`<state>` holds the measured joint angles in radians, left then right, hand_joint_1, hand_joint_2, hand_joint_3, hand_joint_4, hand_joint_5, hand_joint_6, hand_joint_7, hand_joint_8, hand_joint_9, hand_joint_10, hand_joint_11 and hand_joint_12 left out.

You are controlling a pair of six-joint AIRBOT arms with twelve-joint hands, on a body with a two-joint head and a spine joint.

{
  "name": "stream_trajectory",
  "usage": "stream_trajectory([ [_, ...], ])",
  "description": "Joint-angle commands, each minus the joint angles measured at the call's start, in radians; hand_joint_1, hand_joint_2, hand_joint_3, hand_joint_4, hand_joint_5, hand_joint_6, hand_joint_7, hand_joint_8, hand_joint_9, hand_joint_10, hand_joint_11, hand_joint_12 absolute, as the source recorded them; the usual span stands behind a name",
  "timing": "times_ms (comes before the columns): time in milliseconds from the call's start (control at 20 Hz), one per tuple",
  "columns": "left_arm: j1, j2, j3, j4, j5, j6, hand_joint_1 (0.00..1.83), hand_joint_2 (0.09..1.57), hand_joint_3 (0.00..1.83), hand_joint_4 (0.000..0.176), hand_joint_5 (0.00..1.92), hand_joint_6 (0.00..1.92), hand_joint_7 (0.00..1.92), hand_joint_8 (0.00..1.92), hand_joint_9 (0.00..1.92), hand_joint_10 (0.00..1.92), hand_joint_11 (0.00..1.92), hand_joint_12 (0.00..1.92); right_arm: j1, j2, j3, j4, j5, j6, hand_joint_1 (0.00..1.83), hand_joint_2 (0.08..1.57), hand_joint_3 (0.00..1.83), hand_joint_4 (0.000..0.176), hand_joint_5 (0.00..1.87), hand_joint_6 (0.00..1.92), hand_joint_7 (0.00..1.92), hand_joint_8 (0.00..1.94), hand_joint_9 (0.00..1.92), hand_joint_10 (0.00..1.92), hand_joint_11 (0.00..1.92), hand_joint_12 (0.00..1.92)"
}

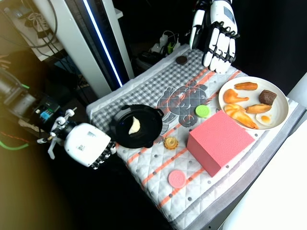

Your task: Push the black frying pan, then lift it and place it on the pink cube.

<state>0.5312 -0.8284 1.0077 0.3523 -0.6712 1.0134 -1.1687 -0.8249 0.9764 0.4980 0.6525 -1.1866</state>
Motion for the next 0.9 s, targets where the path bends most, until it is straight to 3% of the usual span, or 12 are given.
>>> stream_trajectory([
  [0,-0.004,0.010,-0.003,-0.034,-0.116,-0.004,0.63,1.38,0.00,0.002,0.28,0.00,0.24,0.00,0.23,0.00,0.00,0.61,-0.006,0.014,-0.001,0.017,0.131,-0.005,1.52,1.25,0.01,0.000,1.34,1.92,1.52,1.94,1.61,1.92,1.65,1.92],
  [300,0.018,0.011,-0.004,-0.062,-0.133,0.003,0.65,1.37,0.00,0.000,0.29,0.01,0.25,0.00,0.23,0.00,0.00,0.58,-0.120,0.045,-0.036,0.125,0.322,0.054,1.56,1.24,0.00,0.000,1.31,1.92,1.49,1.94,1.58,1.92,1.61,1.92],
  [450,0.020,0.011,-0.006,-0.067,-0.135,0.007,0.61,1.39,0.00,0.000,0.29,0.00,0.26,0.00,0.23,0.01,0.00,0.60,-0.164,0.050,-0.045,0.136,0.410,0.129,1.56,1.24,0.00,0.000,1.34,1.92,1.51,1.94,1.60,1.92,1.62,1.92],
  [850,0.033,0.012,-0.007,-0.085,-0.141,0.016,0.65,1.38,0.00,0.000,0.30,0.00,0.25,0.00,0.23,0.00,0.00,0.62,-0.167,0.050,-0.053,0.136,0.452,0.147,1.57,1.22,0.00,0.000,1.32,1.92,1.49,1.94,1.57,1.92,1.60,1.92],
])
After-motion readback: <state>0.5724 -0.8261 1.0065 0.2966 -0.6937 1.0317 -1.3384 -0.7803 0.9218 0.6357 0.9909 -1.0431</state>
